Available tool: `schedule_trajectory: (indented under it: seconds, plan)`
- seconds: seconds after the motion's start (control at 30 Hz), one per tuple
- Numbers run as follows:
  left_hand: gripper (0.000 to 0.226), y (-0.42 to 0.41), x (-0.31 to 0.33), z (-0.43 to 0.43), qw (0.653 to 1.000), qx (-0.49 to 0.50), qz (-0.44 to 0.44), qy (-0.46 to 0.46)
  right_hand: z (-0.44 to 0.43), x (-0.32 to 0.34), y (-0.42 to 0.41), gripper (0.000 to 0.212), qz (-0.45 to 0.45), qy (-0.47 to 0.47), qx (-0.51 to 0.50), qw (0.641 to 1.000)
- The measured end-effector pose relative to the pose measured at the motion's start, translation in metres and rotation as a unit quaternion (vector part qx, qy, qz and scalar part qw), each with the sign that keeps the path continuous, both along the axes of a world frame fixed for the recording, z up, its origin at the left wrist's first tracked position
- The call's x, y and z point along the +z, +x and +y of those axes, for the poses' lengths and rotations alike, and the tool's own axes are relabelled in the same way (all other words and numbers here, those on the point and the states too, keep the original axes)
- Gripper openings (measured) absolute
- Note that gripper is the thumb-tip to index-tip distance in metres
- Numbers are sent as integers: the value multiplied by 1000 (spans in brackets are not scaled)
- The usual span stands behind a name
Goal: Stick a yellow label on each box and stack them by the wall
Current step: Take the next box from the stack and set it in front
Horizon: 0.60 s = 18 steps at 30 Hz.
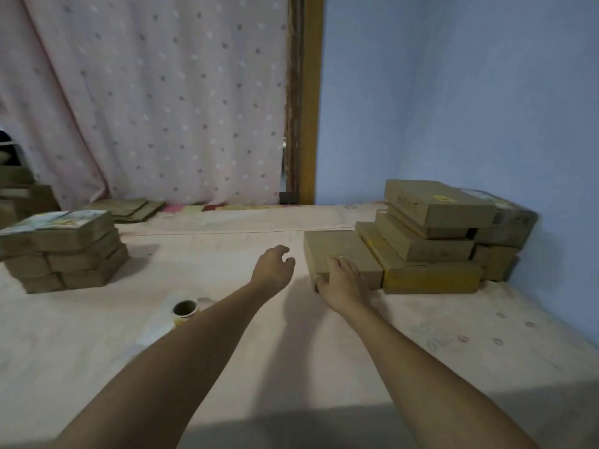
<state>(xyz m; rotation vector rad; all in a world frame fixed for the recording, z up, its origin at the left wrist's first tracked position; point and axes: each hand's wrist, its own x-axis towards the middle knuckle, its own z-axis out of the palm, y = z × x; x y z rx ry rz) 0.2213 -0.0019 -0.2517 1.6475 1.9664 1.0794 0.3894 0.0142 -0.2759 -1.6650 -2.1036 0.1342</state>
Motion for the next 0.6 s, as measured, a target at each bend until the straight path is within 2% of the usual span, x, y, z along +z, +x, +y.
schedule_trajectory:
  seconds: [0.07,0.13,0.27,0.37,0.47,0.6]
  plan:
    - [43,-35,11,-19,997,6,72,9,-7,11,-26,49,-3,-1,20,1000]
    - [43,-76,19,-42,991,23,133,5,-17,20,-57,56,0,-9,55,998]
    - [44,-161,30,-89,976,101,191,-11,-36,39,-128,61,-7,-11,120,993]
    - [42,-224,38,-125,968,152,198,-21,-49,49,-184,62,-4,-11,158,987]
    - [29,-281,44,-158,963,192,187,-12,-63,56,-237,63,-7,-16,200,980]
    - [33,-338,49,-186,956,258,137,-10,-79,59,-296,62,7,-30,247,968]
